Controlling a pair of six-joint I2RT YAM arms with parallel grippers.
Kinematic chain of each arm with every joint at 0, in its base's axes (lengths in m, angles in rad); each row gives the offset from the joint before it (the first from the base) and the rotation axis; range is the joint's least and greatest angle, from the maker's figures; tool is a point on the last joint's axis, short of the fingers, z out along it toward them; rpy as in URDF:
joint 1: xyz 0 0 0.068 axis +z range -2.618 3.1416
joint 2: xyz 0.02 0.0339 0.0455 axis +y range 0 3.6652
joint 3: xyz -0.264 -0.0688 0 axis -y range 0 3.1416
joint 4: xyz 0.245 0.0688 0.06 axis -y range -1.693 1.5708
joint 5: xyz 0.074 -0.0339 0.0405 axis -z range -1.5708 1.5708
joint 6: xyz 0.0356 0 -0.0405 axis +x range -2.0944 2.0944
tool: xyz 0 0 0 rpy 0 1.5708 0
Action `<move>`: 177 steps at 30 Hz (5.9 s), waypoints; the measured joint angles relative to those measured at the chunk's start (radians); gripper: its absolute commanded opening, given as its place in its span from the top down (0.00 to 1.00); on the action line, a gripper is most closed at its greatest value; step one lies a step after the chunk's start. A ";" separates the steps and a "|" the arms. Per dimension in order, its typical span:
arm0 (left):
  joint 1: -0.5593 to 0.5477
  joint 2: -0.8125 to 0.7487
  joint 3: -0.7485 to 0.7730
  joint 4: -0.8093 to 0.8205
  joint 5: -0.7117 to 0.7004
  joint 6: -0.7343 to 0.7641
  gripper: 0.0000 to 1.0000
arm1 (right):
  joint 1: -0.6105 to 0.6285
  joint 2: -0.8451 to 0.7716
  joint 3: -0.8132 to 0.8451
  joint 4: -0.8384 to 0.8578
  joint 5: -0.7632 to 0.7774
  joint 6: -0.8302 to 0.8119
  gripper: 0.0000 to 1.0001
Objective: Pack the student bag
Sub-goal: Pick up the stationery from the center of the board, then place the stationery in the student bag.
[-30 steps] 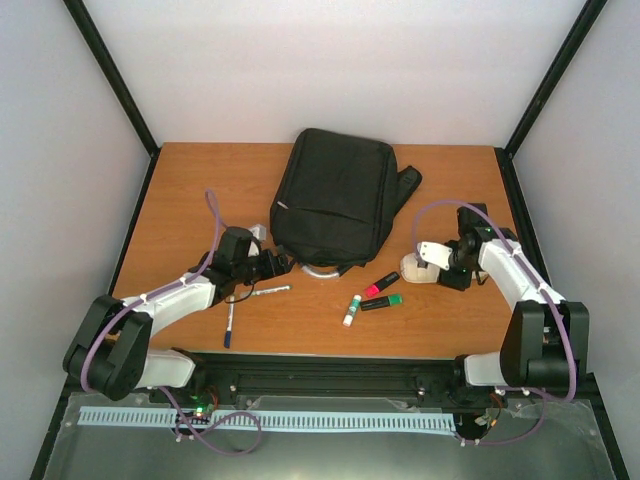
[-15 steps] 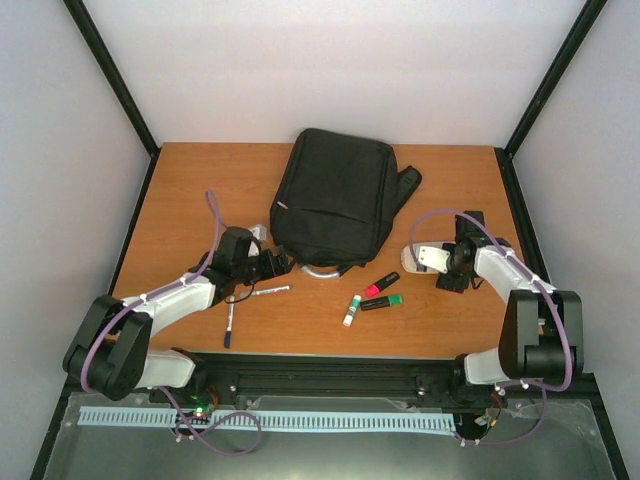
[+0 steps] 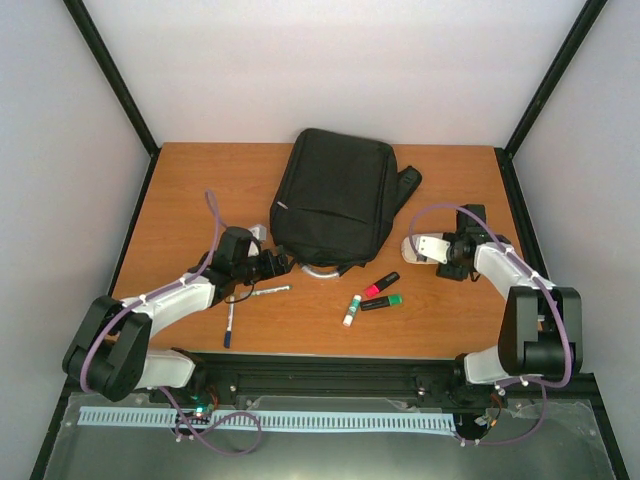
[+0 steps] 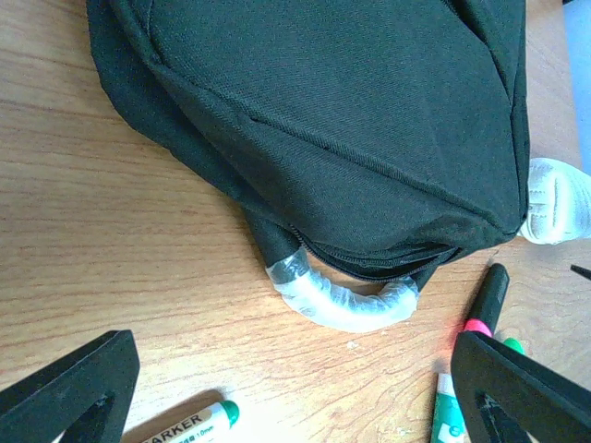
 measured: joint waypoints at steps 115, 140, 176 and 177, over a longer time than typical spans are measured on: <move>-0.249 0.124 0.232 0.380 0.166 -0.049 0.71 | 0.360 0.014 0.335 -0.245 -0.817 1.112 0.45; -0.250 0.055 0.638 -0.472 -0.205 0.400 0.31 | 0.084 -0.180 0.235 -0.169 -0.758 1.096 0.75; -0.331 0.639 0.921 -0.747 -0.508 1.144 0.28 | 0.005 -0.276 0.162 -0.122 -0.553 1.040 0.72; -0.331 0.644 0.920 -0.748 -0.515 1.149 0.28 | 0.005 -0.276 0.162 -0.122 -0.553 1.040 0.72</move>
